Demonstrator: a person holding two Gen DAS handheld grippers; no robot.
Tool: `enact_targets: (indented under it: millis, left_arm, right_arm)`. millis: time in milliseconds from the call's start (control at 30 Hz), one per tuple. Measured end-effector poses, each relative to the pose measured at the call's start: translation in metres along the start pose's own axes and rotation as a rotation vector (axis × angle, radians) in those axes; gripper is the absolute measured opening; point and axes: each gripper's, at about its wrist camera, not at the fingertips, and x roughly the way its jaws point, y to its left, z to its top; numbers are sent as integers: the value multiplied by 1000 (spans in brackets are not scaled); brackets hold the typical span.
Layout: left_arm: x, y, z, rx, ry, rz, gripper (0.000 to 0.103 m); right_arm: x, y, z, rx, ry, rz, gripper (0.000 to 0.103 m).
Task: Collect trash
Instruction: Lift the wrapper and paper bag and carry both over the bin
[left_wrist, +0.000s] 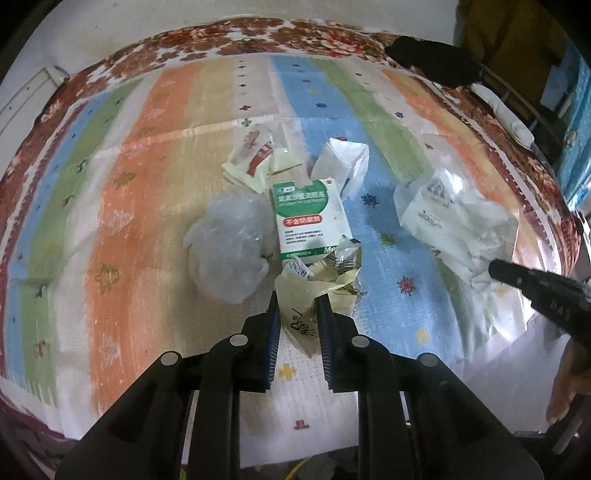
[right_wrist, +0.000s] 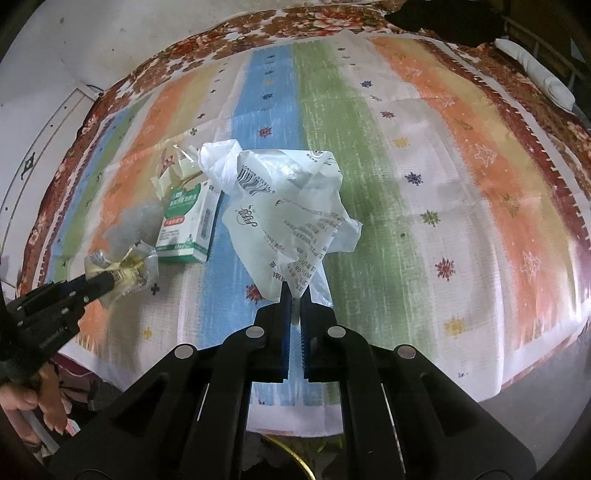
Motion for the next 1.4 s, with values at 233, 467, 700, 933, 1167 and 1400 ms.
enact_targets:
  millis: [233, 467, 700, 933, 1167, 1400]
  left_arm:
    - [-18, 0, -9, -39, 19, -37, 17]
    - [-46, 3, -19, -63, -7, -66, 18]
    - [-66, 2, -34, -57, -41, -98, 18]
    - [-94, -6, -50, -61, -96, -123, 18]
    - [-119, -11, -73, -65, -142, -171, 18]
    - [-140, -17, -97, -58, -196, -213, 18]
  right_arm:
    - [-16, 15, -15, -84, -28, 0, 4]
    - [-36, 15, -24, -112, -68, 5, 4]
    - [-49, 10, -35, -82, -76, 19, 4]
    - [-73, 14, -53, -85, -108, 65, 4]
    - [-95, 33, -86, -151, -146, 76, 4]
    - [-106, 41, -116, -178, -157, 97, 4]
